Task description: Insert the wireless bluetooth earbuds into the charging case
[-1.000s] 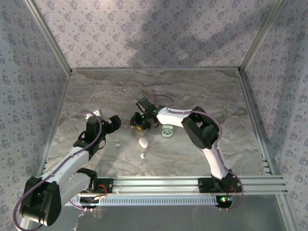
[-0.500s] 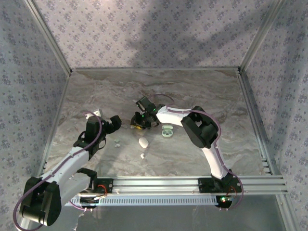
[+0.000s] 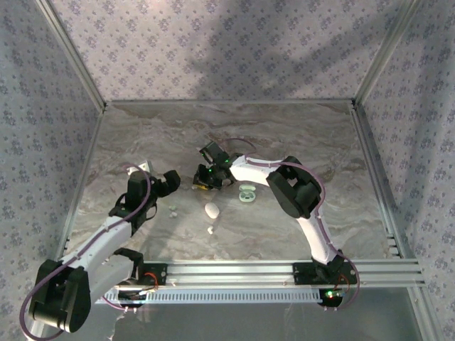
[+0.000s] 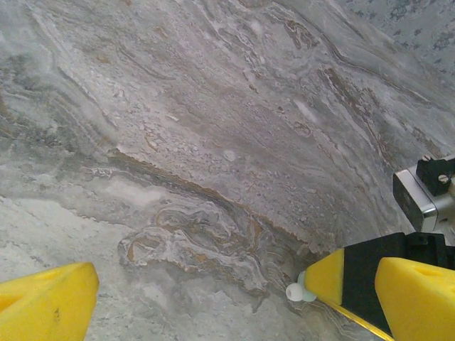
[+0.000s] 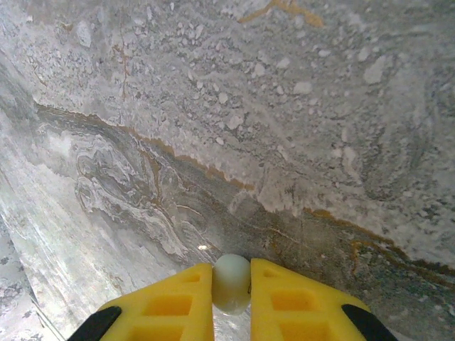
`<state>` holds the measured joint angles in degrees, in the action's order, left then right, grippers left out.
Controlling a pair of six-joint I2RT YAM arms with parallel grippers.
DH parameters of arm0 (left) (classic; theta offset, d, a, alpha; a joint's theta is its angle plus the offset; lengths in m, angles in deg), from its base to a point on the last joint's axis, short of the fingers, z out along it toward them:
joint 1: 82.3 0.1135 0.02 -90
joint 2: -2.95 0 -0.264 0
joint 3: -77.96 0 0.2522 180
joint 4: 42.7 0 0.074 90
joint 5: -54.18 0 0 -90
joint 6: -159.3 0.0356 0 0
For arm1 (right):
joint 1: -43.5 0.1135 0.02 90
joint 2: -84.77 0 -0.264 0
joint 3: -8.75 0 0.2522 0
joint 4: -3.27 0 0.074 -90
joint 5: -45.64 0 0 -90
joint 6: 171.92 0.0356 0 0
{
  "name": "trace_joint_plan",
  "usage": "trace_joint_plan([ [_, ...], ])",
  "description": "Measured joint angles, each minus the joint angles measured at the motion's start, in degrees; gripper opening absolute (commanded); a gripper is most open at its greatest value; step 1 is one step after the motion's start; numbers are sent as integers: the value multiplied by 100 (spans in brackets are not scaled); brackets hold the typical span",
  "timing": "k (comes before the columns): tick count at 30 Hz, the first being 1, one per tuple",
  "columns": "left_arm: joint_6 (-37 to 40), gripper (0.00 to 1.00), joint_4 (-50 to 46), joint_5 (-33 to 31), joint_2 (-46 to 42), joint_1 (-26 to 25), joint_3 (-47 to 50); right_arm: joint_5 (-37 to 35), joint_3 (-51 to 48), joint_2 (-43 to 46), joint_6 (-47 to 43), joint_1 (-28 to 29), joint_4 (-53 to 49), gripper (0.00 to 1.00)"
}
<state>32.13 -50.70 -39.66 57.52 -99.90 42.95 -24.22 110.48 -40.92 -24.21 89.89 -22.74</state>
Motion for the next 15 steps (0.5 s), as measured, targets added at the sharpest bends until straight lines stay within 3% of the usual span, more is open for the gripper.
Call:
trace_joint_plan([
  [15, 22, 100, 267, 457, 549, -48, -50, -520, 17, 356, -503, -2, -608, 17],
])
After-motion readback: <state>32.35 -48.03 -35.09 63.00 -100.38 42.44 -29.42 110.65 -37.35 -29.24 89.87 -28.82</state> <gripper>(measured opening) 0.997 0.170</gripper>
